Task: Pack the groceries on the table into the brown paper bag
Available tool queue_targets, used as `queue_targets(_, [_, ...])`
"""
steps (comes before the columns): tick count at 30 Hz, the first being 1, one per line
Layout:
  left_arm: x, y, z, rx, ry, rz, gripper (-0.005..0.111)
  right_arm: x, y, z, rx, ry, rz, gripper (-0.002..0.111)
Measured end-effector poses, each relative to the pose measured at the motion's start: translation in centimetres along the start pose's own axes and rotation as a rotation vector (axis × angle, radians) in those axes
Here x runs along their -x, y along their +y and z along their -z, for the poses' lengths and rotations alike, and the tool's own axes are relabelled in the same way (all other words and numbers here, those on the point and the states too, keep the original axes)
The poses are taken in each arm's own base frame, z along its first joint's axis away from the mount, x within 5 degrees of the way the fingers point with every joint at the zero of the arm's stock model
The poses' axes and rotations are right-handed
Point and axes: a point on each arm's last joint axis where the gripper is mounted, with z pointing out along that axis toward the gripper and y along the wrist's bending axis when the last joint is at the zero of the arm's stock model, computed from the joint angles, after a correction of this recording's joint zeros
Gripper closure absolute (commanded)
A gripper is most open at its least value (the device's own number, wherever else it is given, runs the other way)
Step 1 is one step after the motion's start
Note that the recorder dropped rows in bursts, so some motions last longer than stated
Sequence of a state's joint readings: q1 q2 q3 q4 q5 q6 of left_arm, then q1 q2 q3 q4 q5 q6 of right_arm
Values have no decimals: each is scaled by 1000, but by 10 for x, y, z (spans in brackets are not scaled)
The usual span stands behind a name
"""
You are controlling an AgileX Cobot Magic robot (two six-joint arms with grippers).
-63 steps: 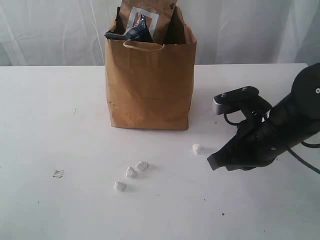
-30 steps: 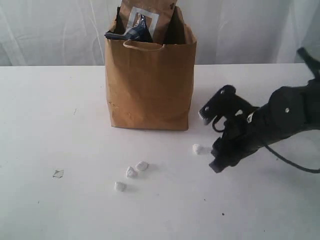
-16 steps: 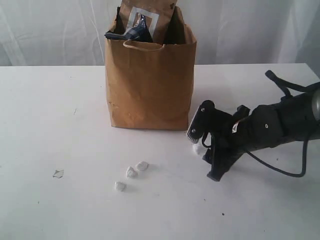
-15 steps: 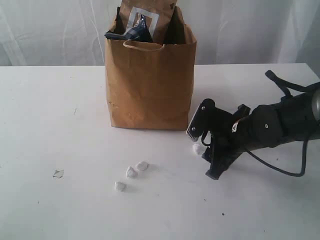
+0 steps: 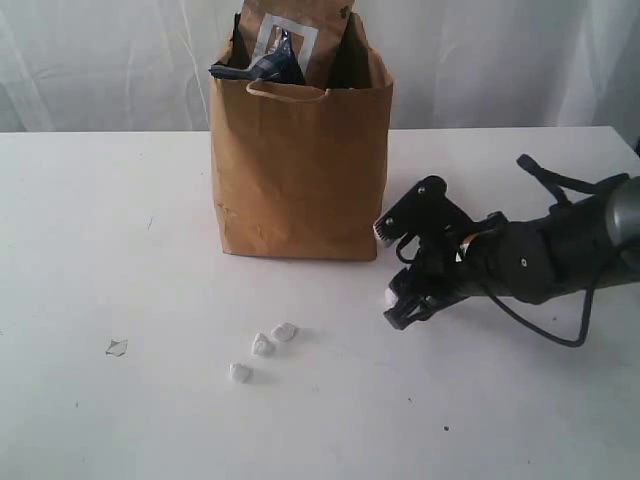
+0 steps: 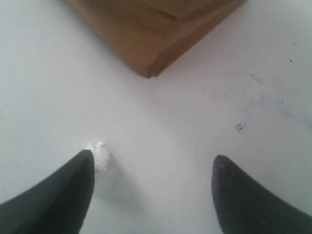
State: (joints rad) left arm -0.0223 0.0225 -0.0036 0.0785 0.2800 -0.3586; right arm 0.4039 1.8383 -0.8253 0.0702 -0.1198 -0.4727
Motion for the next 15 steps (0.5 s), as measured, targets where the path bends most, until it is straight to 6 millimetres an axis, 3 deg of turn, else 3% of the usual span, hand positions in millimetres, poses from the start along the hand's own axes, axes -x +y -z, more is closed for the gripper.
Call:
queue_targets(6, [0,0,0,0,0,0,107,8,9,0,3,-51,50,45])
queue_targets(15, [0,0,0,0,0,0,107,3,12,-2,30,-3,54,48])
